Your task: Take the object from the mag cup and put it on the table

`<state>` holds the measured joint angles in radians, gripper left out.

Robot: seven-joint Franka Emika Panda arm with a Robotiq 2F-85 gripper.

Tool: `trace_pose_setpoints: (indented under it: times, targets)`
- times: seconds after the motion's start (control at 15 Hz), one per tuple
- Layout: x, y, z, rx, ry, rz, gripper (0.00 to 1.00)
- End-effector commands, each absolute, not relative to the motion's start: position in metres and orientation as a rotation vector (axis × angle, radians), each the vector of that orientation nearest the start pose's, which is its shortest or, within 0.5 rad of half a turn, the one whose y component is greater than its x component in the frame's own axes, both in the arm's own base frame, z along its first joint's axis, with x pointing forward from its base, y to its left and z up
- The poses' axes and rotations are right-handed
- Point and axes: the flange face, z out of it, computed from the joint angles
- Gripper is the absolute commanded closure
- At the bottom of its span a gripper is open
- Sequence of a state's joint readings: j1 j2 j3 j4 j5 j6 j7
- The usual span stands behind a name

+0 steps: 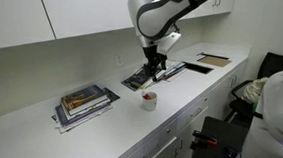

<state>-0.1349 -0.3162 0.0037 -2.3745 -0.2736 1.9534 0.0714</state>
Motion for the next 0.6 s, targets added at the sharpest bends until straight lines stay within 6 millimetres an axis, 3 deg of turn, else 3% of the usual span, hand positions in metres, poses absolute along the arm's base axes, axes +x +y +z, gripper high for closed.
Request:
trace_pose_setpoints:
  times: [0.0, 0.2, 0.33, 0.53]
  targets:
    - [0.43, -0.075, 0.439, -3.379, 0.147, 0.19, 0.0]
    - [0.431, -0.075, 0.437, -3.333, 0.08, 0.16, 0.0]
    - [0.436, -0.079, 0.435, -3.314, -0.053, 0.039, 0.0]
    - [0.442, -0.101, 0.42, -3.281, -0.296, -0.131, 0.0]
